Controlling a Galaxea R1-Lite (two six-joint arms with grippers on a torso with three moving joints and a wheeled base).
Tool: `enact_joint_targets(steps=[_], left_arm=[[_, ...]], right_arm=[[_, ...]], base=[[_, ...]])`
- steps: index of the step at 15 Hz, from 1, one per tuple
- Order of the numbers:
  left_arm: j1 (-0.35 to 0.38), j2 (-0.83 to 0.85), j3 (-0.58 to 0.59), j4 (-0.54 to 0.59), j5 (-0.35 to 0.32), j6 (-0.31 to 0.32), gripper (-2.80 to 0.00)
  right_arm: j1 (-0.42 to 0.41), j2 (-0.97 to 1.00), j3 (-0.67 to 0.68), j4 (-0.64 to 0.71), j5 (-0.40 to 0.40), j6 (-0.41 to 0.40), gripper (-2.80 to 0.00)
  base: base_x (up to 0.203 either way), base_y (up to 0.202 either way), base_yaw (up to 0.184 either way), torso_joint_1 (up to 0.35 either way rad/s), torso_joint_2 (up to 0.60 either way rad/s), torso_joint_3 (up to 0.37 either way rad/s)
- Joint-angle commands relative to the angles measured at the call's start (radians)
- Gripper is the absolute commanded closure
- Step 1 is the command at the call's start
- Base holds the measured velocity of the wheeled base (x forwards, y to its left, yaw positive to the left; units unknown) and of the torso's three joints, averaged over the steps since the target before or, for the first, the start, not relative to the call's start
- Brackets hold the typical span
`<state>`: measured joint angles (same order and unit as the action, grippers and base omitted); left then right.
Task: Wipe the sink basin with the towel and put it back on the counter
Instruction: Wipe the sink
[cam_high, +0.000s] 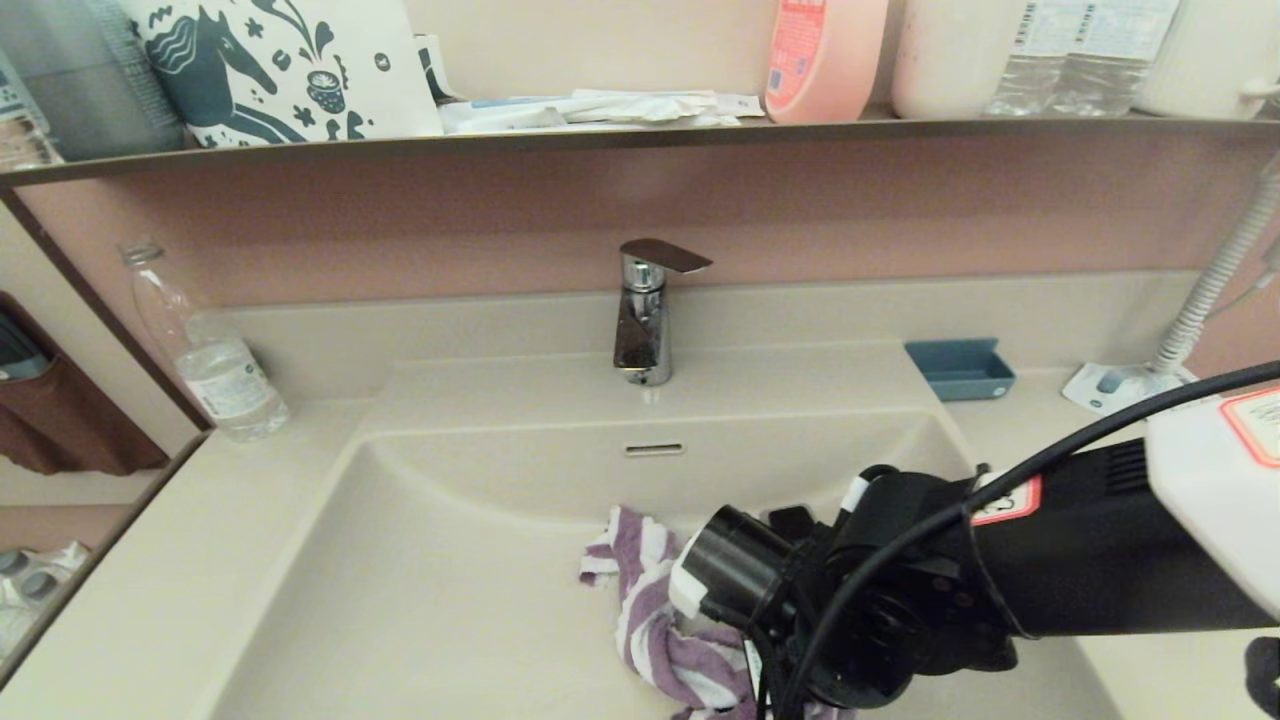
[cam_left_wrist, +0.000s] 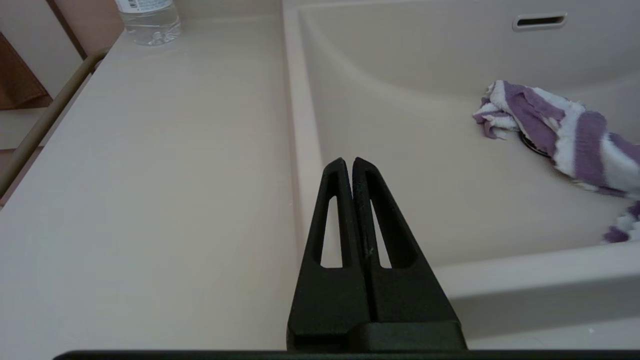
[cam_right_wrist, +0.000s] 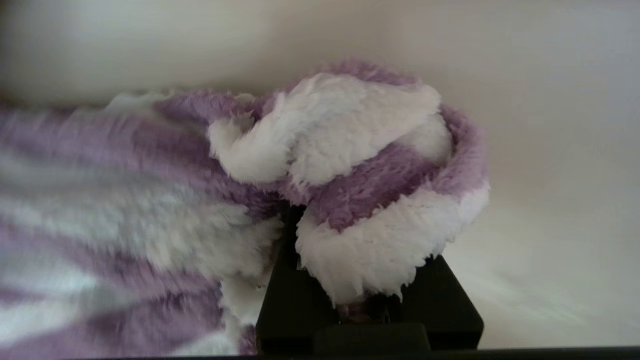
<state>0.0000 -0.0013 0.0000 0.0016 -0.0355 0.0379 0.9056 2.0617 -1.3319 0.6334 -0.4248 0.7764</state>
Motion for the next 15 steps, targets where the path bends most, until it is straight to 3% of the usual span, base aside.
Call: enact_joint_targets(steps=[1,6,10,15], left_arm=[[0.0,0.001,0.0,0.0,0.0,0.0,0.0],[0.0,0.001,0.0,0.0,0.0,0.0,0.0],[0.0,0.001,0.0,0.0,0.0,0.0,0.0],[0.0,0.001,0.0,0.0,0.0,0.0,0.0]], right_arm=[[-0.007,-0.113,-0.004,0.041,0.007,0.004,0.0],[-0.058,-0.285,-0.01,0.19,0.015,-0.016,0.0],[-0.177,-0.369,-0.089,0.171,0.009,-0.104,0.0],[-0.242,-0.346,-0.11,-0.206,0.043,-0.189,0.0]], base=[[0.0,0.0,0.0,0.0,0.0,0.0],[0.0,0.0,0.0,0.0,0.0,0.0],[0.0,0.0,0.0,0.0,0.0,0.0],[0.0,0.0,0.0,0.0,0.0,0.0]])
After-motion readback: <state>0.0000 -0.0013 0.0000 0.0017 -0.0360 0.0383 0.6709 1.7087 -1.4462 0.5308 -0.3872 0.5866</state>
